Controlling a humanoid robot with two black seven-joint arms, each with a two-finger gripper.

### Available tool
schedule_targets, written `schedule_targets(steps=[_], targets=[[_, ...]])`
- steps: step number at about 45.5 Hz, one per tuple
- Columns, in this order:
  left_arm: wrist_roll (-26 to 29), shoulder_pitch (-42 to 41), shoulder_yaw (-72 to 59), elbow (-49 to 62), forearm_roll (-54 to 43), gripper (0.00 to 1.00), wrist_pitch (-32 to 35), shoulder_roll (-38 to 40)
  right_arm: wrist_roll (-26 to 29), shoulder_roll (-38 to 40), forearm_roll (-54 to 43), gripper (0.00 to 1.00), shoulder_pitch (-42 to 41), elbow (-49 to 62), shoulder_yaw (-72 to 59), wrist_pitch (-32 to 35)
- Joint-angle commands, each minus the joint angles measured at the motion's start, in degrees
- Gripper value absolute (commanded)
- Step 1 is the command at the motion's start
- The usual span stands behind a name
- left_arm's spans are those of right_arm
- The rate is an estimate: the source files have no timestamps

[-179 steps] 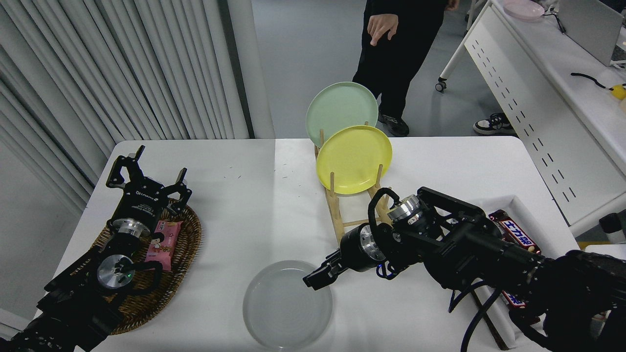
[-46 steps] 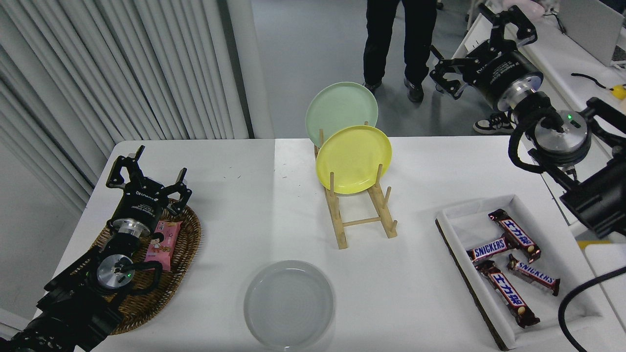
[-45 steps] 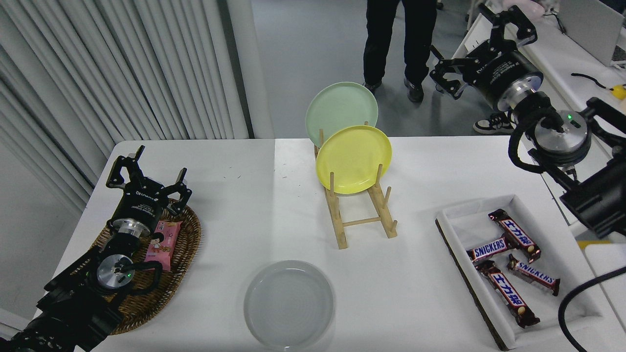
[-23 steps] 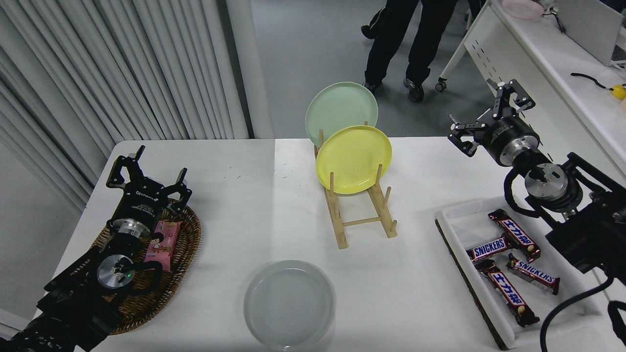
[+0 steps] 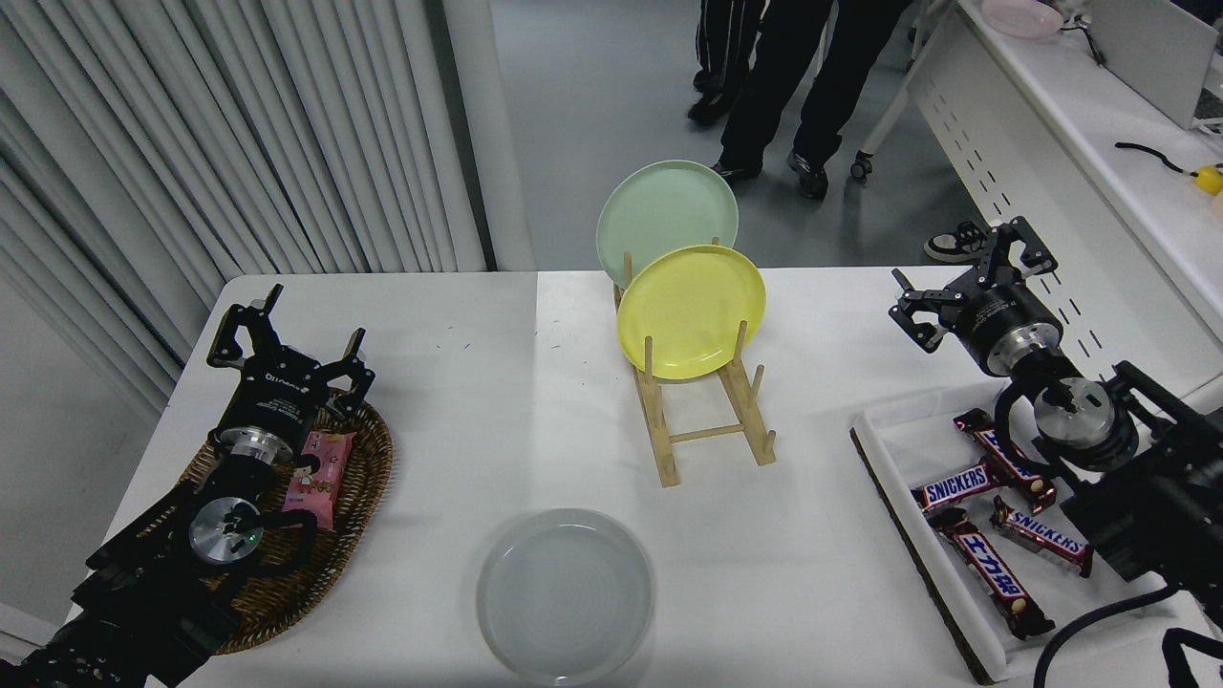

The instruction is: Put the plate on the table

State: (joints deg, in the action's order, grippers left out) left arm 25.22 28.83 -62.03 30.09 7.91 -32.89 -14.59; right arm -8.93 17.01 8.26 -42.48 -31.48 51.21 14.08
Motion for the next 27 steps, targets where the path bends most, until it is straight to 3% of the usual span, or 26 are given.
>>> schedule_targets(steps=[1, 17, 27], targets=[[0.00, 0.00, 0.06, -0.03, 0.00, 1.00, 0.02, 0.00, -2.05, -2.77, -0.18, 1.00, 0.91, 1.07, 1.26, 1.83], [0.00, 0.00, -0.03, -0.03, 0.00, 1.00, -0.07, 0.00, -1.96, -3.12, -3.07, 1.00, 5.39, -8.33, 2.05, -0.10], [0.00, 0.00, -0.03, 0.06, 0.00, 1.00, -0.07, 0.00, -1.96, -3.38, -5.98, 1.00, 7.85, -8.42, 5.92, -2.48]])
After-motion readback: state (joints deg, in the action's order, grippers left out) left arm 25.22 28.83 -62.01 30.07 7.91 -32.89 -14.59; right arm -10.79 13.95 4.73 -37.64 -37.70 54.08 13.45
